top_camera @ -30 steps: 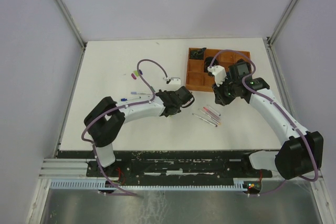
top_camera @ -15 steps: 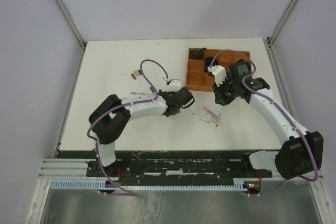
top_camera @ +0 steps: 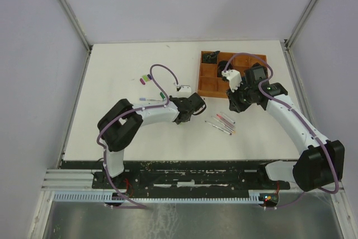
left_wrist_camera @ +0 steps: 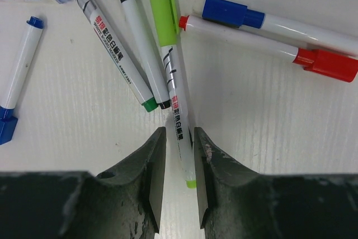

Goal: Open the pen caps
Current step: Pick up the pen from the center of the board, then open the pen cap from the pen, then place the pen cap at the center of the board.

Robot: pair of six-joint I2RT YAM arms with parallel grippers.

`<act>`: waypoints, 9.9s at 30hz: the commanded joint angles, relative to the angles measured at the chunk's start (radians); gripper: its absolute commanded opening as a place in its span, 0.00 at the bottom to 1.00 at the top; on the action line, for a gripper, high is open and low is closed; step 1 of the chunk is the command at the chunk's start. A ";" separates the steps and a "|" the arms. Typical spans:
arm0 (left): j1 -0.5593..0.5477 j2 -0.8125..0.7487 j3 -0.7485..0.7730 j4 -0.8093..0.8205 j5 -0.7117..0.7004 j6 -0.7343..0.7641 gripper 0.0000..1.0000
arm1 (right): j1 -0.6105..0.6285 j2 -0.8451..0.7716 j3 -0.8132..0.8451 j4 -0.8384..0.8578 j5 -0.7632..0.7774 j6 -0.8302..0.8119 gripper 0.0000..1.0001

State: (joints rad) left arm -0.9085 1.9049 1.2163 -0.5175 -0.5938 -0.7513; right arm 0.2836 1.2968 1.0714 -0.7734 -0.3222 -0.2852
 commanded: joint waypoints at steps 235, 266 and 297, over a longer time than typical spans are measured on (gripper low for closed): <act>0.019 -0.670 -0.810 1.825 0.568 -0.217 0.76 | 0.126 -0.304 -0.180 0.494 -0.790 0.495 0.02; 0.138 -0.463 -0.658 2.248 0.885 -0.287 0.03 | 0.126 -0.247 -0.171 0.507 -0.890 0.541 0.02; 0.622 -0.921 -0.654 0.684 0.558 -0.009 0.03 | 0.126 -0.217 -0.060 0.116 -0.371 0.035 0.02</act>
State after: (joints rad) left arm -0.3046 0.9966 0.4843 0.5777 0.1226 -0.9722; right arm 0.4095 1.0580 0.9730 -0.6308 -0.7517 -0.1898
